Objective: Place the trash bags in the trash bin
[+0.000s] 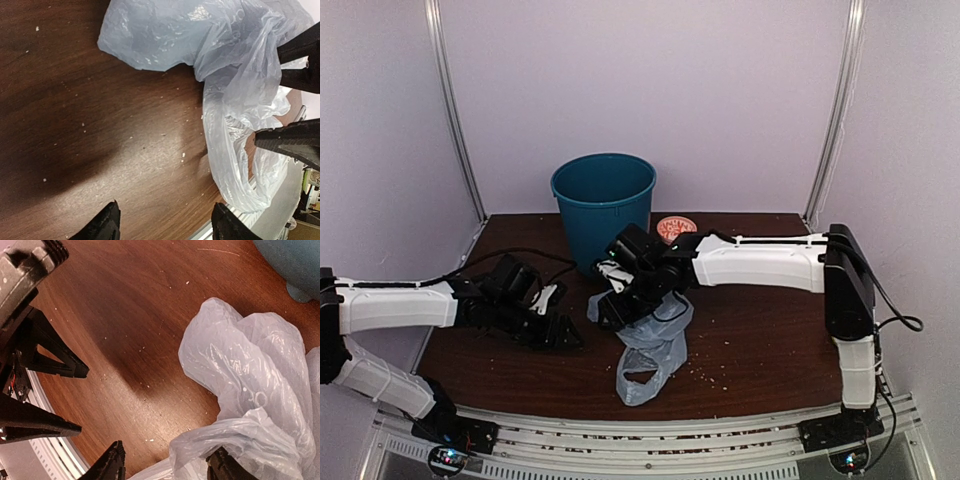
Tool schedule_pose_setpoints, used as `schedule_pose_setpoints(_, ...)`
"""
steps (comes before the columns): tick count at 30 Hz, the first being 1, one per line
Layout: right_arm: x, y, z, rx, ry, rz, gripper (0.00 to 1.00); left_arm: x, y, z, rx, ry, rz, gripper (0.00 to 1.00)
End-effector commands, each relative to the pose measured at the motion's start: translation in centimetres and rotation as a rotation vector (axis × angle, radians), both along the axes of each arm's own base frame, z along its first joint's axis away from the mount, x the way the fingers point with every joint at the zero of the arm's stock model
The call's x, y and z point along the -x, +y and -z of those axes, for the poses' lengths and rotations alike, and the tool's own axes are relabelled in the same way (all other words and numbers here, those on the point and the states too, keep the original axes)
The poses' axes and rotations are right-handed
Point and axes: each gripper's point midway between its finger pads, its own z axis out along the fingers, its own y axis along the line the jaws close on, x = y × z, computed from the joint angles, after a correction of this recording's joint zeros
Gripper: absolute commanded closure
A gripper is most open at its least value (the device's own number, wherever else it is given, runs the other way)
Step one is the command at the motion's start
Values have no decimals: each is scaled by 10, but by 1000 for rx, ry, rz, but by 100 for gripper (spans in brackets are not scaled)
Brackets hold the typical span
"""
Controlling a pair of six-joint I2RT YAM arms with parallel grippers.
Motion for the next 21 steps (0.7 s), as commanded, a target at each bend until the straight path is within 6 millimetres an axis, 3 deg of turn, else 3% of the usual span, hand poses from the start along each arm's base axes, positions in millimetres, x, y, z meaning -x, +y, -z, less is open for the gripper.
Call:
schedule_pose_setpoints(1, -4, 16, 8, -12, 12, 8, 45, -2, 9, -4, -36, -23, -29, 36)
schedule_pose_setpoints(8, -18, 14, 14, 6, 15, 95, 51, -2, 17, -3, -78, -34, -46, 35)
schedule_pose_setpoints(12, -20, 6, 28, 32, 51, 129, 54, -4, 17, -4, -75, -44, -48, 36)
schedule_pose_setpoints(14, -20, 4, 30, 34, 60, 138, 62, -5, 17, -5, -73, -49, -51, 36)
schedule_pose_setpoints(16, -25, 4, 20, 16, 44, 152, 73, -6, 15, -7, -66, -52, -48, 36)
schedule_pose_setpoints(19, -37, 0, -13, -46, -6, 192, 90, -6, 17, -4, -85, -60, -39, 36)
schedule_pose_setpoints(21, -47, -11, -38, -94, -27, 240, 97, -8, 23, 3, -144, -63, -34, 36)
